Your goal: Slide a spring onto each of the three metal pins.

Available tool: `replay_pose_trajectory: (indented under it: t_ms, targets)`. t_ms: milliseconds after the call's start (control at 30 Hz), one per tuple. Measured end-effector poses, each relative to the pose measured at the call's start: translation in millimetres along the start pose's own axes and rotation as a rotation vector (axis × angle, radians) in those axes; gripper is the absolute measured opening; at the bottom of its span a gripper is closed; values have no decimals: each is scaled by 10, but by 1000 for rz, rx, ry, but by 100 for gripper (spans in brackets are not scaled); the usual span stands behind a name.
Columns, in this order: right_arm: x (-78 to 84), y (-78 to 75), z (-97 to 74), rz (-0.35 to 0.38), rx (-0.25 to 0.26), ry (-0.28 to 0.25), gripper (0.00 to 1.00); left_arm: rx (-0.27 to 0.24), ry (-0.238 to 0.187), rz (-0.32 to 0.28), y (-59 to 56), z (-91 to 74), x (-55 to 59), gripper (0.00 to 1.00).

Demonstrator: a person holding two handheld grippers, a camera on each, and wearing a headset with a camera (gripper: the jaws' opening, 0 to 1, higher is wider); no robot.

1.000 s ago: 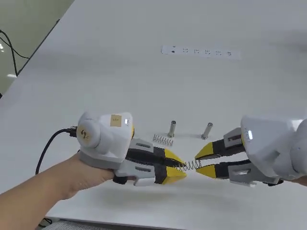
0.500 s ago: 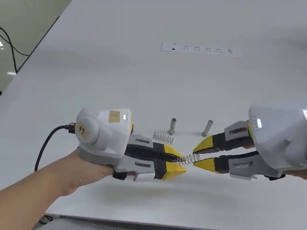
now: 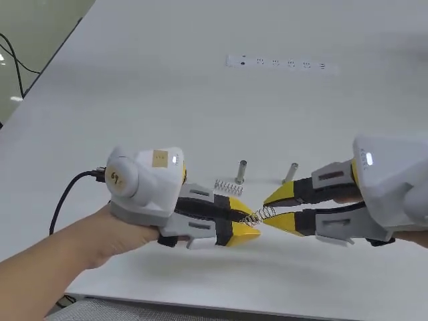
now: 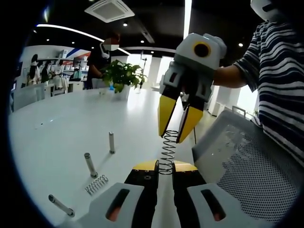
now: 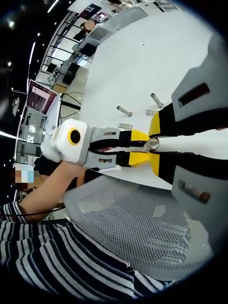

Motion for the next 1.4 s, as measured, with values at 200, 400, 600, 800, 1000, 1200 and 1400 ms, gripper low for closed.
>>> replay_pose_trajectory:
  t_ms: [200, 400, 600, 800, 1000, 1200, 1400]
  targets:
    - [-117, 10, 29, 23, 18, -56, 12, 6, 0, 1, -34, 19, -16, 8]
    - [-185, 16, 65, 4, 23, -74, 12, 8, -1, 3, -49, 21, -28, 8]
    - [-226, 12, 82, -15, 34, -90, 12, 6, -5, 5, -54, 23, -49, 8]
    - [-259, 20, 109, -47, 38, -100, 12, 6, -7, 7, -48, 32, -56, 8]
    - [-256, 10, 106, -68, 58, -120, 12, -7, -7, 8, -15, 3, -60, 8]
    - [-261, -11, 113, -99, 68, -126, 12, -17, -12, 6, 7, -5, -69, 8]
    - [-244, -58, 118, -122, 73, -124, 12, -27, -7, 1, 41, -15, -63, 8]
Point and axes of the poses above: the centre of the closed fingertips' face, and the gripper's own axes: z roughly forward along the fingers, y roughly to its left, x roughly out of its underside, the point moved 5 cm from there along -z, roughly backward along the fingers, and after that the axes turned 4 degrees about x, right-handed, at the moved point
